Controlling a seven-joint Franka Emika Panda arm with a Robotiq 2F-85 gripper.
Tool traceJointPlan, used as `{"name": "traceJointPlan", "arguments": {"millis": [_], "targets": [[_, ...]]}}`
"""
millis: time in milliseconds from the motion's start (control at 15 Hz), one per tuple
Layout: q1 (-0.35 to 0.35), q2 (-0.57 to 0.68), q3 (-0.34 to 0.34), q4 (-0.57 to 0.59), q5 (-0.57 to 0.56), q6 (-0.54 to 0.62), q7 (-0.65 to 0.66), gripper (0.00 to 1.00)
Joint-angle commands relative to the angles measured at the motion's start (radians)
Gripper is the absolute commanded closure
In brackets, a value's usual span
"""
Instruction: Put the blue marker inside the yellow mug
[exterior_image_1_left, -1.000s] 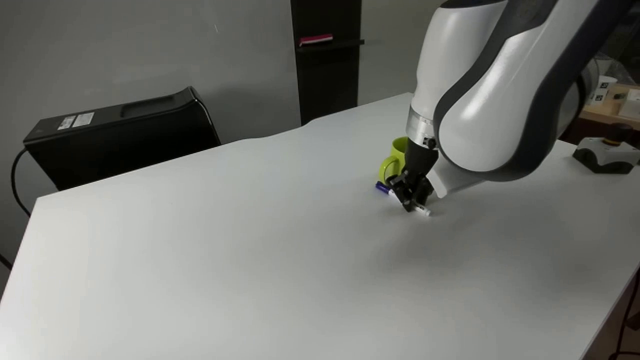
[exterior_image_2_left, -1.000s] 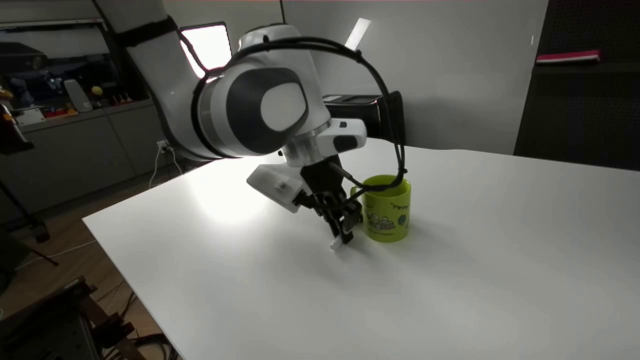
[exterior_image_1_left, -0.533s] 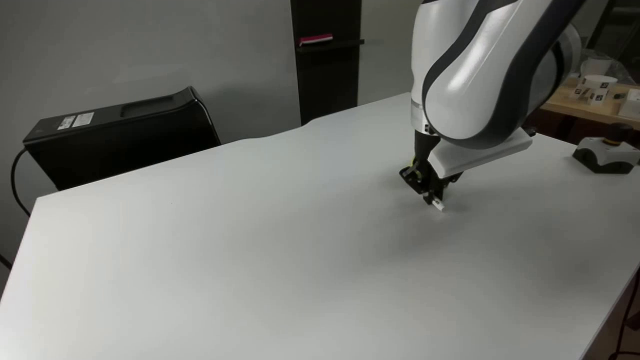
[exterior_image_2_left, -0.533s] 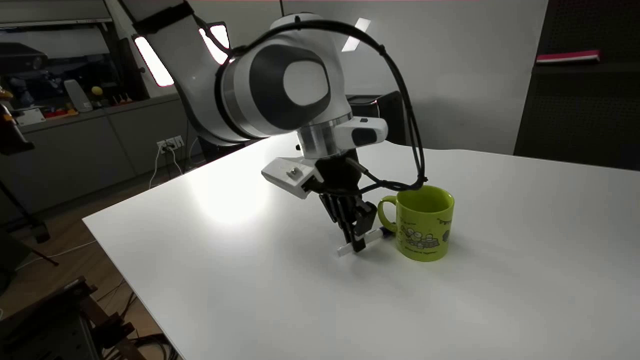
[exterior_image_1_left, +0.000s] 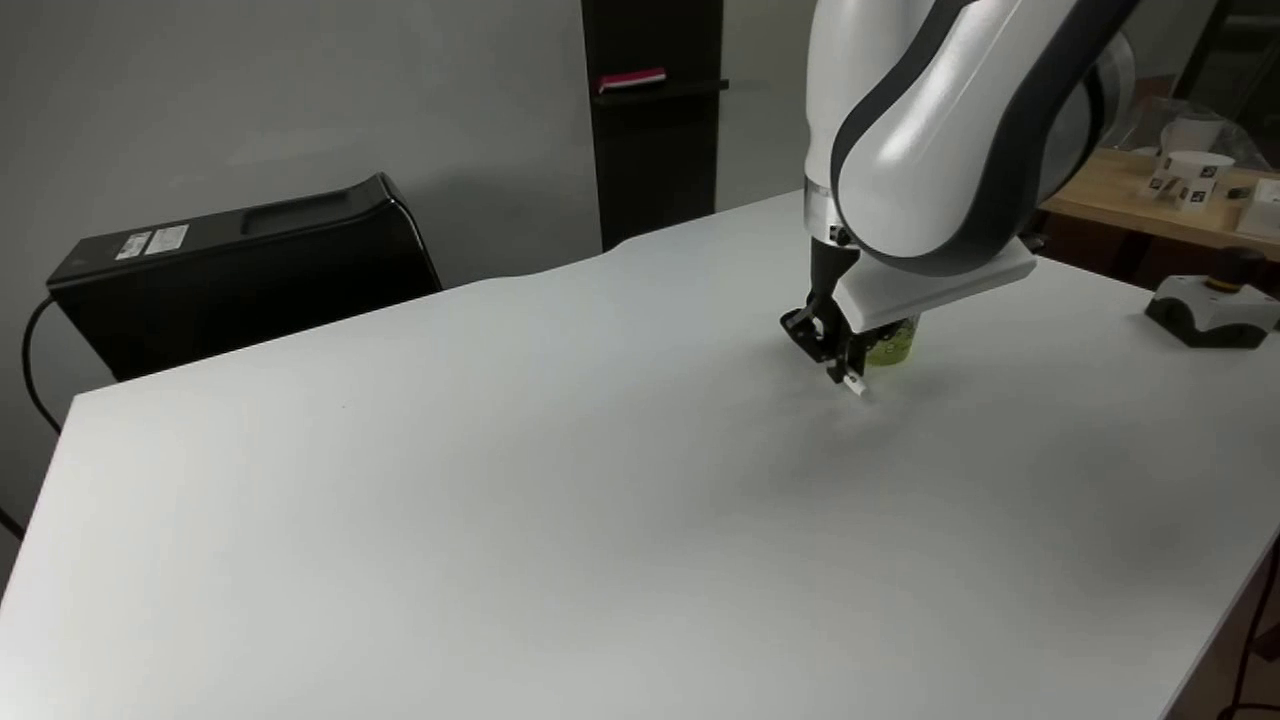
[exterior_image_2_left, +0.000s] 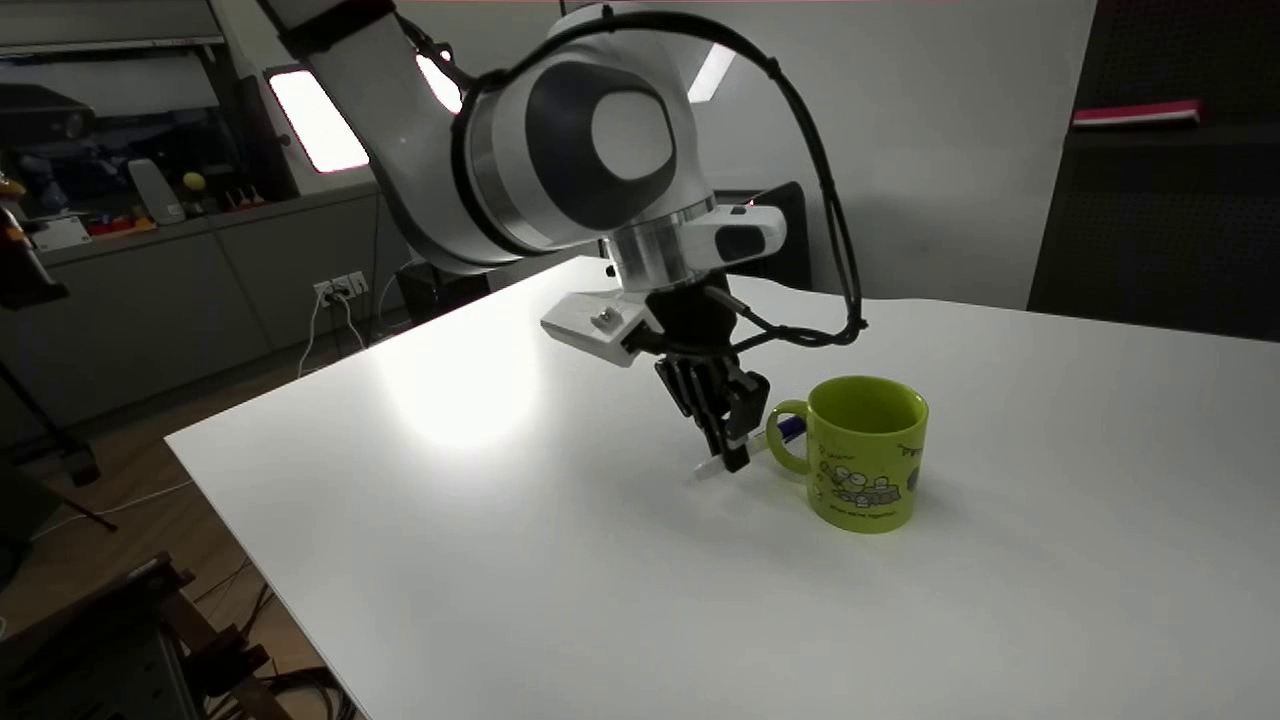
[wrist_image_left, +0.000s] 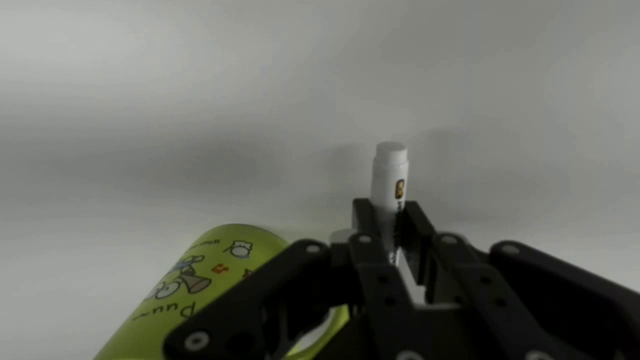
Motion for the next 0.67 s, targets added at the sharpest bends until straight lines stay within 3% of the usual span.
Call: {"name": "traceJointPlan", "arguments": {"millis": [0,600], "targets": [[-0.03,-0.003,0.028,0.012,0.0,0.046,0.011,0.95],[-0.08,-0.006,0.086,0.01,0.029,0.065,-0.027,0.95]]}}
